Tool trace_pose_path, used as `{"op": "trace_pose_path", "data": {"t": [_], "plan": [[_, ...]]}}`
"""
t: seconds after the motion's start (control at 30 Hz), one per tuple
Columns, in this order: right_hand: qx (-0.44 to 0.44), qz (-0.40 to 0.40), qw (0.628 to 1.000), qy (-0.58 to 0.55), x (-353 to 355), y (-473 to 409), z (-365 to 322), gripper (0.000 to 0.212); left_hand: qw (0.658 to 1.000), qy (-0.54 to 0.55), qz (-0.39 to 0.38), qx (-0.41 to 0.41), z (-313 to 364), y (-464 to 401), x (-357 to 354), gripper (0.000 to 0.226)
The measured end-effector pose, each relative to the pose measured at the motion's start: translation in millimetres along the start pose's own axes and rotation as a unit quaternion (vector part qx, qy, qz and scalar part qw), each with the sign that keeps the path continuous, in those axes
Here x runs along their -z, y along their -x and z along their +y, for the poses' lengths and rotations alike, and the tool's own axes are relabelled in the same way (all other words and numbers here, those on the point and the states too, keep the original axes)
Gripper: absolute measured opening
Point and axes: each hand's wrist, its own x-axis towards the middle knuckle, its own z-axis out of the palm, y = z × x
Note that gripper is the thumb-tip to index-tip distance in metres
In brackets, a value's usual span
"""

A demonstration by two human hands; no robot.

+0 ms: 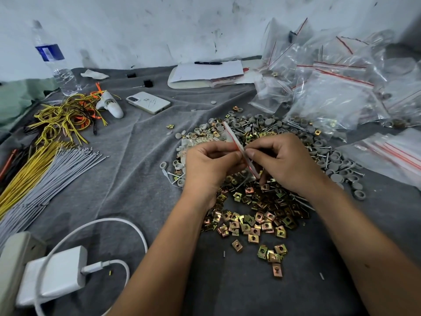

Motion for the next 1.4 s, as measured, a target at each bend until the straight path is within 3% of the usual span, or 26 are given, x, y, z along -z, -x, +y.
{"op": "trace_pose_path", "data": {"t": [0.27,0.7,0.83,1.13,1.4], "plan": [[0.080,-0.043,0.986,0.142,-2.1,1.3,-5.4,0.016,0.995,-0.086,0.032,-0.026,0.0,1.3,-0.6,0.013],[0.058,-0.013,0.981,0.183,-4.8,0.6,-7.8,0.026,0.963,-0.241,0.010,-0.117,-3.2,0.1,-3.5,0.027],[0.045,-0.016,0.989,0.144,-3.2,1.5,-7.3,0.022,0.968,-0.230,0.017,-0.099,-3.8,-0.7,-5.0,0.026],[0.052,0.026,0.991,0.122,-4.8,-0.2,-7.2,0.022,0.999,-0.044,-0.001,0.022,-0.5,-0.8,-5.9,0.022],[0.076,0.036,0.990,0.110,-8.8,1.0,-10.0,0.027,0.982,-0.183,-0.015,-0.047,-1.9,-1.6,-5.8,0.021]]}}
